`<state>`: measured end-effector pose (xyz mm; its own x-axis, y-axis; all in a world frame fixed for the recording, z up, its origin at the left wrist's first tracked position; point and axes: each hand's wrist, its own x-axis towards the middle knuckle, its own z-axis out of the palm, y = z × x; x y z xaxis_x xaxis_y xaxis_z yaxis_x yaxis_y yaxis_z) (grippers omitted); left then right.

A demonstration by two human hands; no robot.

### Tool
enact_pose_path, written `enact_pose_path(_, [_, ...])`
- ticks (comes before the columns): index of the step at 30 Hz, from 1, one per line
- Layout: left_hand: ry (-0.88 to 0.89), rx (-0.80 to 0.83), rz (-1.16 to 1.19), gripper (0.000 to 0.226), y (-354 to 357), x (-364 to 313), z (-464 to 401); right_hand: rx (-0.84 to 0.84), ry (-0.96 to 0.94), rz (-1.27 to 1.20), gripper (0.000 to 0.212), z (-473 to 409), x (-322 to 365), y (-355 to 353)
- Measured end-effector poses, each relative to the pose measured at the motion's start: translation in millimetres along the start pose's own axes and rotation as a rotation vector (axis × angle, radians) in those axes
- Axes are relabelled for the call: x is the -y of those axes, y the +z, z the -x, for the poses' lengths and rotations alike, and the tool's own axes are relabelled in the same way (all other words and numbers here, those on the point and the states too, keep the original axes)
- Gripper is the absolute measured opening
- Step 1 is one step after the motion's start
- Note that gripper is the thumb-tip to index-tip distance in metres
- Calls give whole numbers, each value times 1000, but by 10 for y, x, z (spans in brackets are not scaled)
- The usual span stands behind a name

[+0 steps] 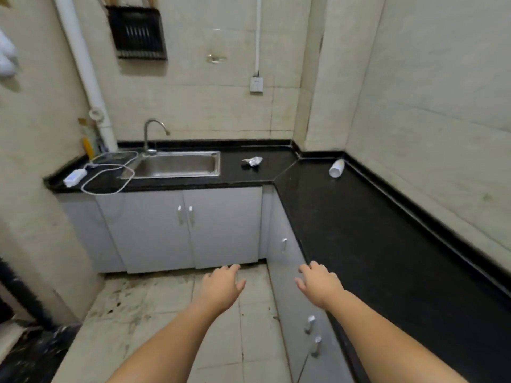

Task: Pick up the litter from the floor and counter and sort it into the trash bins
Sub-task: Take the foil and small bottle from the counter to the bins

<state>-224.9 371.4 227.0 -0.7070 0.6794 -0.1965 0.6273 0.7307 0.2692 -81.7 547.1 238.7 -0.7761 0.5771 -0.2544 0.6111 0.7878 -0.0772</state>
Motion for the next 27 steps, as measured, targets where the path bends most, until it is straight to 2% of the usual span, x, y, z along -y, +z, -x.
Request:
enact_pose_path(5, [87,-5,-48,51,-133,-233,-838,-23,59,-46,40,-633,-289,-192])
enact_pose_path(19, [248,80,-185,50,-976,-175,-3771,-55,214,-199,42,-3126,-232,-984])
enact_pose_path(27, [306,101,-221,49,-1000,-549,-5347,-97,300,-223,42,-4486,-771,-1161])
